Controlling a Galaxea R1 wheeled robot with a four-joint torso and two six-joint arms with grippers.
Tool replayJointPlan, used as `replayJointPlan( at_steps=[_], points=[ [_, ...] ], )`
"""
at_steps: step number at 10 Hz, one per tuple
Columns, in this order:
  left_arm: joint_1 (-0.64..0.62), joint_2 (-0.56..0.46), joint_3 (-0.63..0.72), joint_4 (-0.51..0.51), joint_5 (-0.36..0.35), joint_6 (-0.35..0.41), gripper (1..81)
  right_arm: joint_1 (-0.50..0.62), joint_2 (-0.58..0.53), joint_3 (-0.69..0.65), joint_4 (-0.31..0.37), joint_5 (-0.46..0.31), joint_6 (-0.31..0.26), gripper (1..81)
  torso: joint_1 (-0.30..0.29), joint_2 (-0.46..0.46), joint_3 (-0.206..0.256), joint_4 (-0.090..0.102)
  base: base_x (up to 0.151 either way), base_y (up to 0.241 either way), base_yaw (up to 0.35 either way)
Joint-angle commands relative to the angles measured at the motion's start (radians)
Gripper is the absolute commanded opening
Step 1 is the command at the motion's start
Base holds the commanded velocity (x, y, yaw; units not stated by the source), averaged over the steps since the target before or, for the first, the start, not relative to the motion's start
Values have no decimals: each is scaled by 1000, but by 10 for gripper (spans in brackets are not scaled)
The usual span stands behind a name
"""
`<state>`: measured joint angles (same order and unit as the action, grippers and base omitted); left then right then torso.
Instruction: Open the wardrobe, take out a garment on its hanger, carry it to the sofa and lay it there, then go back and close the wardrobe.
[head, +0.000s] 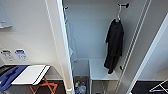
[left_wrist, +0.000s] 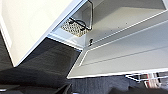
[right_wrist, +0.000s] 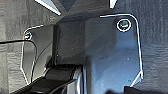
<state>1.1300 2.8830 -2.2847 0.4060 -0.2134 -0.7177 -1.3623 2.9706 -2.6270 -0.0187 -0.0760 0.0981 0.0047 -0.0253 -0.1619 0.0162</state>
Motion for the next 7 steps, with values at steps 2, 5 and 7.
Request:
replayJointPlan(
  at_steps=[2, 5, 7],
  points=[
    [-124, -20, 68, -9, -107, -109, 811, 58, 0, 3, -1, -61, -1, 811, 0, 0, 0, 0, 0, 0, 0],
    [-127, 3, 70, -4, -221, -148, 811, 68, 0, 3, -3, -81, -1, 811, 0, 0, 0, 0, 0, 0, 0],
    [-129, 16, 56, -10, -281, -146, 811, 74, 1, 9, -6, -110, -3, 811, 0, 0, 0, 0, 0, 0, 0]
  ],
)
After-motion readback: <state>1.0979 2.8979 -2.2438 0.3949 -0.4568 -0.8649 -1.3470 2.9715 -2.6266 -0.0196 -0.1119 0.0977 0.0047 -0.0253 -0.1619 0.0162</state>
